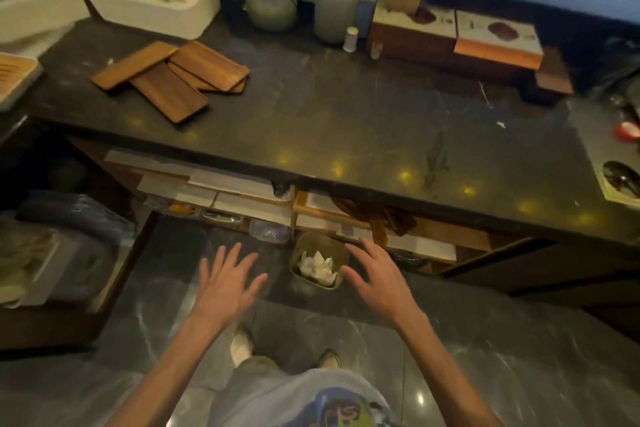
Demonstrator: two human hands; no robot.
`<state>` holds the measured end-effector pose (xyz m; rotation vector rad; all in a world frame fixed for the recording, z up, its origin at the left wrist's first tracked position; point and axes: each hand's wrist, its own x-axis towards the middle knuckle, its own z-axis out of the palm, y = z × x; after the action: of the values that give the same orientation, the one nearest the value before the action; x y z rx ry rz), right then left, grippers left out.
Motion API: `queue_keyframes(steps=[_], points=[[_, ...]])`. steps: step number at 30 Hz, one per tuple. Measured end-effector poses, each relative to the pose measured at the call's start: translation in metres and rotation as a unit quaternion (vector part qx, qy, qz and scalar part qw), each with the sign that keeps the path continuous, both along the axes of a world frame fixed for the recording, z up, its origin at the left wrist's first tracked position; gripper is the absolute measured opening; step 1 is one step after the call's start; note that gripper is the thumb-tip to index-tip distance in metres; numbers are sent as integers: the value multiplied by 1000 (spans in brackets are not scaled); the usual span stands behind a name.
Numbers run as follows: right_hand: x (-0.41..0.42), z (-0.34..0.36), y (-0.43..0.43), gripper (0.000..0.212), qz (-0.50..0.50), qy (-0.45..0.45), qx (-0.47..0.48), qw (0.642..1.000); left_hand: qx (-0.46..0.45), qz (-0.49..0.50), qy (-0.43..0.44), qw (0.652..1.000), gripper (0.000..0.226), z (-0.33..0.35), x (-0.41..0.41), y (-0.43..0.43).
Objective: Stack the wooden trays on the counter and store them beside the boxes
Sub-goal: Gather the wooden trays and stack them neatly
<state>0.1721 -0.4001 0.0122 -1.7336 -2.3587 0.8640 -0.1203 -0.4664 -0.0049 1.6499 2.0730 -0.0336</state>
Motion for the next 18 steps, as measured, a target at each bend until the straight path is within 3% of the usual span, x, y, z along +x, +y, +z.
queue_keyframes(steps=[10,18], points=[[-103,33,19,56,-30,24,2,999,34,-3,-42,999,61,25,-115,26],[-197,37,52,70,-3,-11,43,999,65,6,6,998,60,44,-198,59]])
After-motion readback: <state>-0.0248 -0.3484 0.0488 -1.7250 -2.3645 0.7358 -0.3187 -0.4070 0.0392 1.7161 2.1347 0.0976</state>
